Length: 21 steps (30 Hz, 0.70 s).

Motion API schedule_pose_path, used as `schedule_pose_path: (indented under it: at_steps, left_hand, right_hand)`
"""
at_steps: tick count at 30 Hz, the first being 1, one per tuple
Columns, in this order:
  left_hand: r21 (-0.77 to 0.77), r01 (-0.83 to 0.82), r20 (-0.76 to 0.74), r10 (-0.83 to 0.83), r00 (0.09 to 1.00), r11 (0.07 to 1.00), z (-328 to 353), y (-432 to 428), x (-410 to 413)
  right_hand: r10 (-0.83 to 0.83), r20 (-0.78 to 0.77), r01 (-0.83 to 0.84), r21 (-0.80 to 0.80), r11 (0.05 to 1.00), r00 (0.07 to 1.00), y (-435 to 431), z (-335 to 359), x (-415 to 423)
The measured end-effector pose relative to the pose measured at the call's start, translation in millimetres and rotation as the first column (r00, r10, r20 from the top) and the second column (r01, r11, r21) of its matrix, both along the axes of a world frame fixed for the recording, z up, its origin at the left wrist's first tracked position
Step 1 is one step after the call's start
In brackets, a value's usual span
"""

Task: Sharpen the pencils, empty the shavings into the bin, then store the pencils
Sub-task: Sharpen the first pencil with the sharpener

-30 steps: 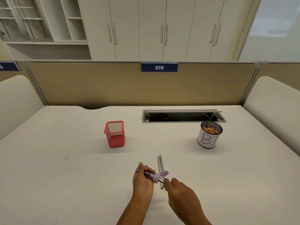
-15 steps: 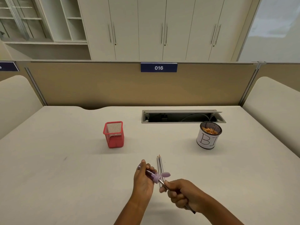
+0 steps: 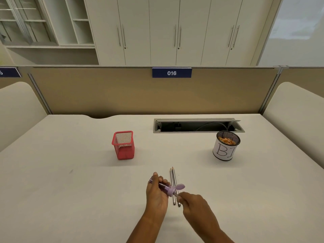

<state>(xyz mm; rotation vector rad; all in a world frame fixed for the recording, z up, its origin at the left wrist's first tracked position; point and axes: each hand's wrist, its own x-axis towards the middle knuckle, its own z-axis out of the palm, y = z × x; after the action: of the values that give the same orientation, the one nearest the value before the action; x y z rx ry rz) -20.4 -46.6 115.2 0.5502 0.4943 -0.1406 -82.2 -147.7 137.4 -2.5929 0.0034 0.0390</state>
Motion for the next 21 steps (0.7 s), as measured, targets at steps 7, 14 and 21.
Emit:
schedule_pose_path:
  at_steps: [7,14,21]
  left_hand:
    - [0.020,0.084,0.069,-0.086,0.994,0.996,-3.4,-0.6,0.2]
    - [0.003,0.040,0.026,-0.040,0.999,0.999,-3.5,-0.8,-2.0]
    - [-0.024,0.003,0.003,-0.003,1.000,1.000,-7.5,9.4,-1.1]
  right_hand:
    - [0.269,-0.761,0.702,0.648,0.294,0.590,-26.6,8.6,15.2]
    - [0.014,-0.401,0.236,0.568,0.789,0.916,-9.4,8.7,9.1]
    - [0.090,0.200,-0.052,-0.190,0.980,0.976,-5.8,-22.7,-2.4]
